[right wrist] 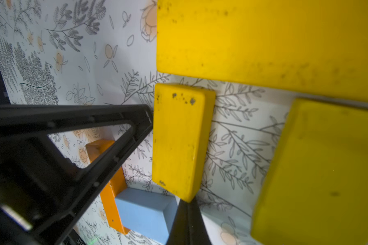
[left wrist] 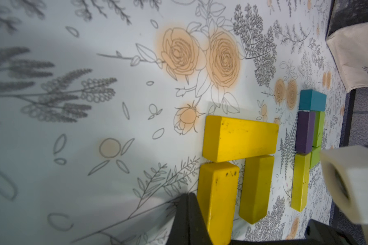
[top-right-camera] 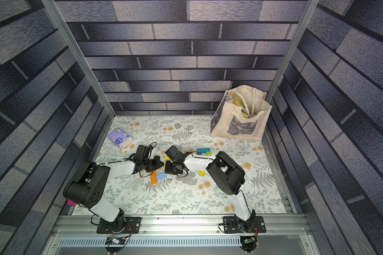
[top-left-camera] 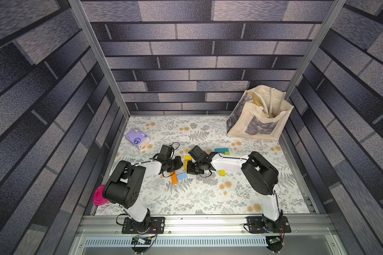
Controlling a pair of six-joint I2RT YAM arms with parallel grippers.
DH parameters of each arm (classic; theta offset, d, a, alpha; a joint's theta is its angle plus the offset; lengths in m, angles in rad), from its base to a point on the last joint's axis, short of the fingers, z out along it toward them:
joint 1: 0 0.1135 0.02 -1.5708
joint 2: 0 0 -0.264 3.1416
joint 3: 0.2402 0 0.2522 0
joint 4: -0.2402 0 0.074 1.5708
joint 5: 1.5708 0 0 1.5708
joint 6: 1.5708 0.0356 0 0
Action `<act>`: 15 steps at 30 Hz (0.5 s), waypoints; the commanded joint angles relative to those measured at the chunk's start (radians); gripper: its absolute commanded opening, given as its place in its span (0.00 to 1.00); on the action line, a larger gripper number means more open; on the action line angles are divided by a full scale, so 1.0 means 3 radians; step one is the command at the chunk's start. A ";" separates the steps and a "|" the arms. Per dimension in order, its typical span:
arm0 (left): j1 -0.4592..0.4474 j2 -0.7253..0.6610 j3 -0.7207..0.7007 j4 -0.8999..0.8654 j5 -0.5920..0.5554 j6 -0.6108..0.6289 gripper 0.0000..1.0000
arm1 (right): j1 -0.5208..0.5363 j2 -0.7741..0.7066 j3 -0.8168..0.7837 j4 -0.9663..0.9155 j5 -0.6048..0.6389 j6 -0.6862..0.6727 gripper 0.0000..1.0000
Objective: Assemble the letter p with building blocks
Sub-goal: Assemble the building block at the center of the board.
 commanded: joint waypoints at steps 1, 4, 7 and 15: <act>-0.0025 0.0129 -0.0023 -0.0227 -0.0063 -0.0015 0.00 | 0.0024 0.0095 0.0044 -0.0082 0.0020 0.0006 0.00; -0.0024 0.0156 0.0006 -0.0237 -0.0054 -0.0006 0.00 | 0.0021 0.0094 0.0052 -0.0098 0.0040 0.0004 0.00; -0.0025 0.0186 0.0033 -0.0246 -0.0040 -0.0005 0.00 | 0.0025 0.0117 0.0084 -0.0121 0.0044 -0.0001 0.00; -0.0023 0.0199 0.0065 -0.0291 -0.0068 0.0000 0.00 | 0.0026 0.0135 0.0107 -0.0163 0.0082 -0.0027 0.00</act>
